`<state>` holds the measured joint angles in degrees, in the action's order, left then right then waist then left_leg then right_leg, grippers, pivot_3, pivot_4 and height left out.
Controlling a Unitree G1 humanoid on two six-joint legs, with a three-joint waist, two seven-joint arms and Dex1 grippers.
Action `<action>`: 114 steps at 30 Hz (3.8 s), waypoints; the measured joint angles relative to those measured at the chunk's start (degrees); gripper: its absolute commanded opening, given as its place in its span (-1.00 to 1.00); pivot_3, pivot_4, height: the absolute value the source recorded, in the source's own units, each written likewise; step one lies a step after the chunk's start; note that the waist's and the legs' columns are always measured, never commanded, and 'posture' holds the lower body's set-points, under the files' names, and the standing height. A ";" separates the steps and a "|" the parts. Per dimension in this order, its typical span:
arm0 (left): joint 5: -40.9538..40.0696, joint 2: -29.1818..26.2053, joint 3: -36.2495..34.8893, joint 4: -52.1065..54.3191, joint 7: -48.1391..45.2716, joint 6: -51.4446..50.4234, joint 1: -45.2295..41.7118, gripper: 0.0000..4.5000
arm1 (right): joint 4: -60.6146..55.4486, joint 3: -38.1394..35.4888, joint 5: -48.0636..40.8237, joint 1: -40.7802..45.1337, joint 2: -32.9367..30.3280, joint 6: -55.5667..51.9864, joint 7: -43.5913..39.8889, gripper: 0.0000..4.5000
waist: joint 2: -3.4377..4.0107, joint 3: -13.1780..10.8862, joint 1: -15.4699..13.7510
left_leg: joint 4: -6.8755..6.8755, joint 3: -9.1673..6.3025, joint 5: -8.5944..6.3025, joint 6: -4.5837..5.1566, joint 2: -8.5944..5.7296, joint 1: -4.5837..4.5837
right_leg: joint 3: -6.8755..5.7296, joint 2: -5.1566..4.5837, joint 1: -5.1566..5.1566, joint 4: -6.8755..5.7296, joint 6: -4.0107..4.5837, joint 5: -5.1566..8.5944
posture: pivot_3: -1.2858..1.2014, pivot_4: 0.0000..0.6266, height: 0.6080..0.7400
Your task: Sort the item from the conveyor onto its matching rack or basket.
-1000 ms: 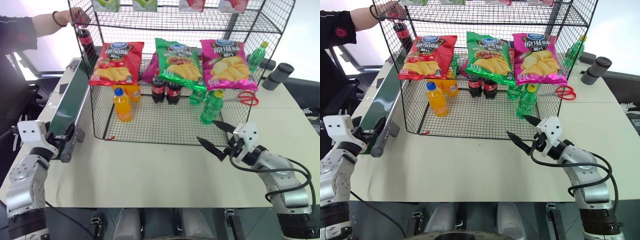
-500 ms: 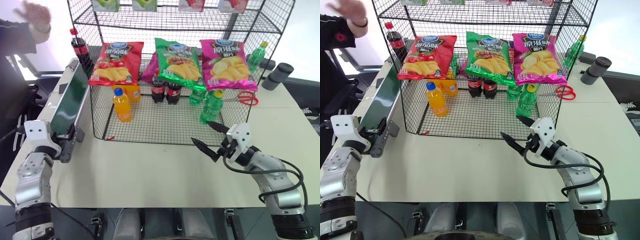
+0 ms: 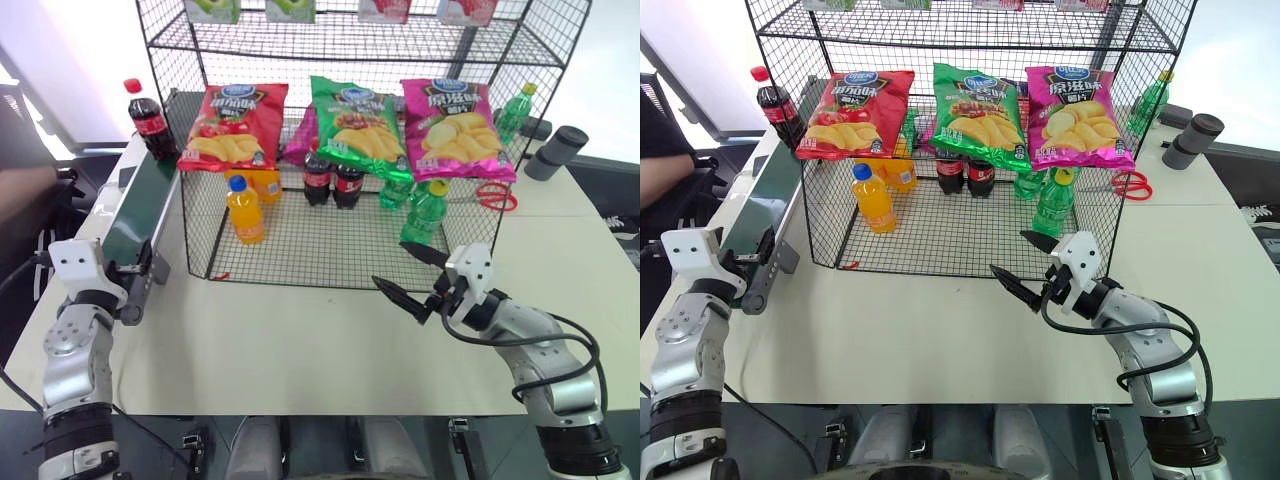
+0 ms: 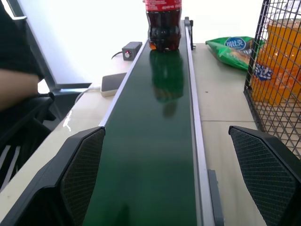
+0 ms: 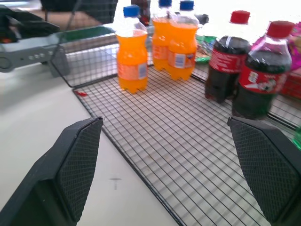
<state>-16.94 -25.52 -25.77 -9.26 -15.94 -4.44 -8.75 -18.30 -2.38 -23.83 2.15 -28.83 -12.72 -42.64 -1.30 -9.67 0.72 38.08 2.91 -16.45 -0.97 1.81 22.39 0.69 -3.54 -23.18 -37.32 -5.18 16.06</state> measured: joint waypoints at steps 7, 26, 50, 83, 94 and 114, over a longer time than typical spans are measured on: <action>-1.14 0.47 -0.28 -1.35 -0.36 0.80 -0.36 1.00 | -1.70 1.32 -0.05 -2.07 0.30 0.05 -1.01 0.97 | 0.00 0.00 0.02 | 0.00 0.00 0.00 0.00 0.00 0.00 | 0.00 0.00 0.00 0.01 0.00 0.00 | 0.03 -0.52 1.00; -3.63 0.80 -2.12 -4.18 -0.10 2.50 -0.37 1.00 | -5.48 5.59 -1.22 -4.54 1.53 0.07 -1.69 0.97 | -0.02 0.01 -0.01 | 0.00 0.00 0.00 0.00 0.00 0.00 | -0.02 0.00 0.00 0.01 0.00 0.00 | 0.03 -0.52 1.00; -5.01 0.59 -3.17 -8.11 -1.36 7.24 -1.24 0.31 | -5.51 6.94 -1.21 -4.37 1.54 -0.25 -1.61 1.00 | -0.04 0.02 -0.09 | 0.00 -0.02 0.00 0.00 0.00 0.00 | -0.04 0.00 0.01 0.01 0.00 0.00 | 0.03 -0.52 1.00; -11.57 -6.12 36.36 19.51 -43.24 -14.11 -9.85 0.31 | -10.53 8.90 -7.45 5.05 2.94 -12.80 0.81 1.00 | -0.18 -0.13 0.04 | -0.04 -0.02 0.00 0.01 -0.04 0.14 | -0.03 0.04 -0.09 0.15 0.05 0.02 | 0.03 -0.52 1.00; -6.18 -0.59 41.82 13.28 -50.02 -9.77 -14.89 0.31 | -13.72 8.97 -9.13 4.72 3.79 -15.69 3.58 1.00 | -0.19 -0.13 -0.04 | 0.02 -0.05 0.00 0.02 0.00 0.14 | -0.01 0.38 -0.09 0.11 0.00 0.01 | 0.03 -0.52 1.00; -6.10 -1.52 37.92 15.36 -47.08 -10.87 -11.07 0.99 | -8.69 9.19 -6.74 5.41 6.79 -13.95 4.98 0.31 | -0.19 -0.13 0.26 | 0.03 -0.07 0.00 0.02 0.05 0.12 | 0.03 0.44 -0.10 0.08 0.00 0.02 | 0.03 -0.52 1.00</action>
<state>-23.04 -27.04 12.15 6.10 -63.02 -15.31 -19.82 -26.98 6.81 -30.57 7.56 -22.05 -26.67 -37.66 -1.49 -9.80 0.98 38.11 2.84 -16.44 -0.95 1.86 22.51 0.72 -3.09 -23.28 -37.23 -5.18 16.08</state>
